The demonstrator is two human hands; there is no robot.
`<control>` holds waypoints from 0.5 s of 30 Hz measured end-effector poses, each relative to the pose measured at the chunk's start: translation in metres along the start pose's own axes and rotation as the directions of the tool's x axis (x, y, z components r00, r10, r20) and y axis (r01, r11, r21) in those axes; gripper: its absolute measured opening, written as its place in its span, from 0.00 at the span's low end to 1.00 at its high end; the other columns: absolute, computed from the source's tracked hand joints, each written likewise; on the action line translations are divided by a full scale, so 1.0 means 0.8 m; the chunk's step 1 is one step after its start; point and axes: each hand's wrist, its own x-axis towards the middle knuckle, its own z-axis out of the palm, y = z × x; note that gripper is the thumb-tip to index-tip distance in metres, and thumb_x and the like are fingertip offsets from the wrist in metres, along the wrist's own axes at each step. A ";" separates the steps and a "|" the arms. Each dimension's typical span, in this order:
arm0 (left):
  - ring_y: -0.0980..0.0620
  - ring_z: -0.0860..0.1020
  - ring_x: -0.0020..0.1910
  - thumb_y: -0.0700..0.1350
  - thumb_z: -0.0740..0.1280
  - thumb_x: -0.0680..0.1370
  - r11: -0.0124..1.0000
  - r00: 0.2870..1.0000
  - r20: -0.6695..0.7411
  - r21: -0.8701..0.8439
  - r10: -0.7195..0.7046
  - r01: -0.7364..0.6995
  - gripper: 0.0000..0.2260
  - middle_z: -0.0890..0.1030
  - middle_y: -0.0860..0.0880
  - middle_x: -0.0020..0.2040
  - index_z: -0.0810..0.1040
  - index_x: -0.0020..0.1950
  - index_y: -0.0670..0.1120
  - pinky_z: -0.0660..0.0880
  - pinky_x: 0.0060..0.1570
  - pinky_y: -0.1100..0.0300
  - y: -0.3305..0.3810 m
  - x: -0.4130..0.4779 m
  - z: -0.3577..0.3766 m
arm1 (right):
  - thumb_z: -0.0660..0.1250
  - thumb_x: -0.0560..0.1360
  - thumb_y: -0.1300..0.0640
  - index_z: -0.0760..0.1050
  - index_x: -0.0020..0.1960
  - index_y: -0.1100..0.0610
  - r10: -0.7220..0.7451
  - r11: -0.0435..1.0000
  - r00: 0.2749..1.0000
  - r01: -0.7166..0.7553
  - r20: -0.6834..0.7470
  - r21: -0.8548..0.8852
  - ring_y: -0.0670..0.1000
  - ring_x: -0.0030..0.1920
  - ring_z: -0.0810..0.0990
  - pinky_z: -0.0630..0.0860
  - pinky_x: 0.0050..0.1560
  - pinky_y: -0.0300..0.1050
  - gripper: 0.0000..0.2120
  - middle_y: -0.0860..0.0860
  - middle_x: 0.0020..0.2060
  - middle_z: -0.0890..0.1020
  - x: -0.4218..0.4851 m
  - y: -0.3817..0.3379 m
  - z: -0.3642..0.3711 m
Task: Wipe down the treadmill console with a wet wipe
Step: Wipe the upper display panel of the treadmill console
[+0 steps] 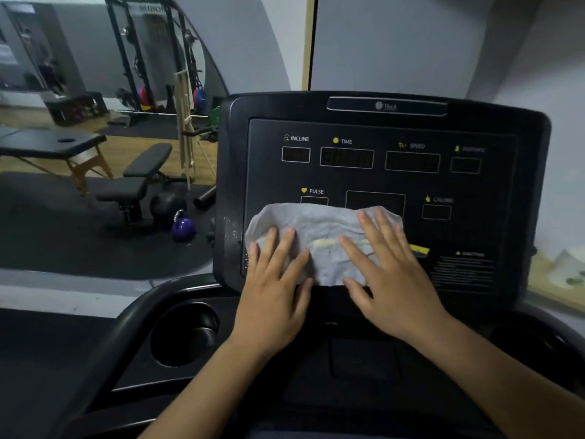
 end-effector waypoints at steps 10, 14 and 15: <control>0.36 0.56 0.78 0.42 0.67 0.75 0.925 0.973 -0.054 0.326 0.225 -0.196 0.08 0.65 0.41 0.77 0.79 0.53 0.45 0.48 0.73 0.31 -0.007 0.111 -0.036 | 0.68 0.76 0.55 0.73 0.68 0.51 0.066 0.925 0.992 -0.103 0.112 0.366 0.50 0.58 0.76 0.78 0.56 0.50 0.21 0.46 0.66 0.70 0.008 -0.020 -0.023; 0.38 0.68 0.70 0.46 0.66 0.77 0.913 0.964 -0.134 0.373 0.230 -0.166 0.11 0.74 0.40 0.69 0.81 0.58 0.49 0.62 0.69 0.40 0.007 0.117 -0.038 | 0.64 0.77 0.57 0.77 0.64 0.51 0.002 0.904 1.000 -0.011 0.022 0.427 0.50 0.57 0.78 0.79 0.52 0.54 0.15 0.46 0.60 0.77 0.027 -0.019 -0.045; 0.39 0.71 0.66 0.46 0.65 0.77 0.922 0.960 -0.122 0.330 0.254 -0.202 0.12 0.76 0.41 0.66 0.81 0.58 0.48 0.65 0.65 0.43 0.008 0.121 -0.038 | 0.64 0.75 0.59 0.79 0.60 0.54 -0.054 0.942 0.993 0.084 -0.100 0.326 0.53 0.56 0.78 0.81 0.48 0.54 0.14 0.49 0.57 0.79 0.040 -0.013 -0.049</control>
